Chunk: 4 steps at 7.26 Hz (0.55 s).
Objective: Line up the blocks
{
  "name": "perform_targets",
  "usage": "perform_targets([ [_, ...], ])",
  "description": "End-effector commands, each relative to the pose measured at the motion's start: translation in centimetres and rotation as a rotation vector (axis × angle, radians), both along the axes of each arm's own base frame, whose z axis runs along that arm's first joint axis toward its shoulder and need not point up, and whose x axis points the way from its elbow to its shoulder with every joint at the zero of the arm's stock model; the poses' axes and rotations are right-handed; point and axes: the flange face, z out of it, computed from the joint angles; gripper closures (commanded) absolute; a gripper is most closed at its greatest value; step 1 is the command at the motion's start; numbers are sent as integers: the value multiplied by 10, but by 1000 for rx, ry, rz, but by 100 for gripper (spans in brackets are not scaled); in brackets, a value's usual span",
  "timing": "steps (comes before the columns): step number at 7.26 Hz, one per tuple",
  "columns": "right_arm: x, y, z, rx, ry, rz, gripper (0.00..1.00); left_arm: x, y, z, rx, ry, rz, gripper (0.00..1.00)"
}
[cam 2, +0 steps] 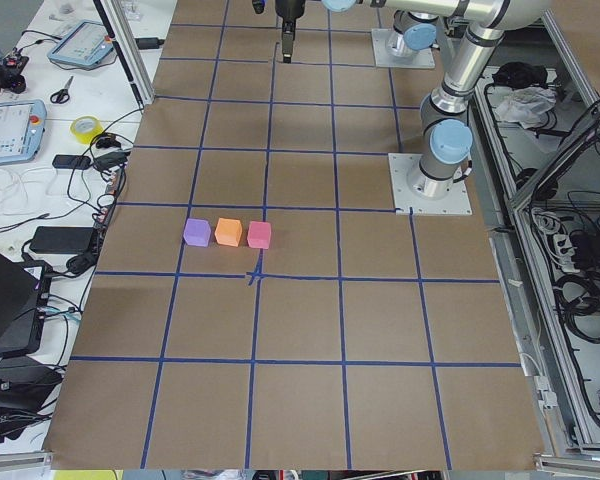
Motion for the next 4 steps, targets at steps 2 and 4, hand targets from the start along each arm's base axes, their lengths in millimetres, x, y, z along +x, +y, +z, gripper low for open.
perform_targets([
  [2,0,0,0,1,0,-1,0,29,-1,24,-64,-9,37,0],
  [4,0,0,0,1,0,-4,0,53,-3,22,-58,-5,40,0],
])
